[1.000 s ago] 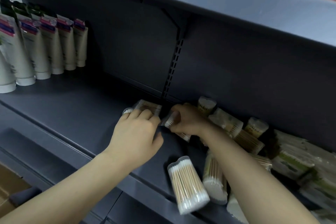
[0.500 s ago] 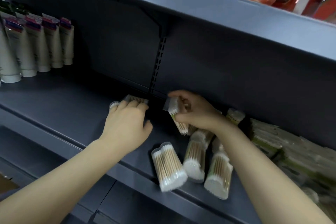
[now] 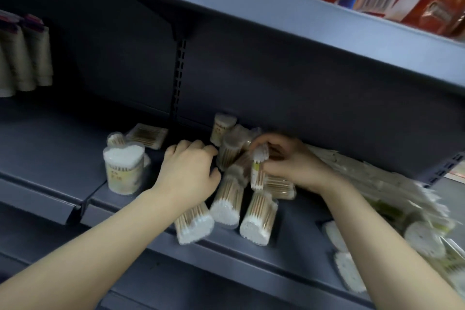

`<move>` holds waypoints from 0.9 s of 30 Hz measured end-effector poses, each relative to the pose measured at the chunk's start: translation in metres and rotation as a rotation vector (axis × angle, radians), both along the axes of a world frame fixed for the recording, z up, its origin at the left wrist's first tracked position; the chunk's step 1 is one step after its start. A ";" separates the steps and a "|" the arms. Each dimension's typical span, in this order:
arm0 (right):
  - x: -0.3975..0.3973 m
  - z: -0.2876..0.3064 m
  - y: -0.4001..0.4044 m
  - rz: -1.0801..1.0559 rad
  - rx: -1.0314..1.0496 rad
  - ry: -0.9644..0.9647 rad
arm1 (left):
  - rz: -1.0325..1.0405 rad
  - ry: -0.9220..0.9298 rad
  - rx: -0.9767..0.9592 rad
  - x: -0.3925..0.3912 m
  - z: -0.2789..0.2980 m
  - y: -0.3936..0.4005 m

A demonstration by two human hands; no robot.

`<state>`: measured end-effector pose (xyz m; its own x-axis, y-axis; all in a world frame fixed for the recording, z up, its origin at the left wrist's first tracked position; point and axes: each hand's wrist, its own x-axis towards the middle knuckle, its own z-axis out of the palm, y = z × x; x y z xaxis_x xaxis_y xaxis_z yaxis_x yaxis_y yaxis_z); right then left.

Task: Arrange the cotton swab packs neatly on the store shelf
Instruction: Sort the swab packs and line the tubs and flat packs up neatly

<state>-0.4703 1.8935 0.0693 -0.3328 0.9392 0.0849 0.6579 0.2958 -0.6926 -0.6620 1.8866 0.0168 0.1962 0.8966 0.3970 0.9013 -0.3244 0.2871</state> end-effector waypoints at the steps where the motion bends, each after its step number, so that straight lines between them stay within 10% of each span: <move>1: 0.006 -0.001 -0.003 -0.014 -0.001 -0.008 | -0.012 0.003 -0.003 0.006 0.000 -0.001; 27: 0.137 -0.010 -0.058 -0.304 0.149 0.026 | -0.211 0.064 -0.028 0.137 0.000 -0.012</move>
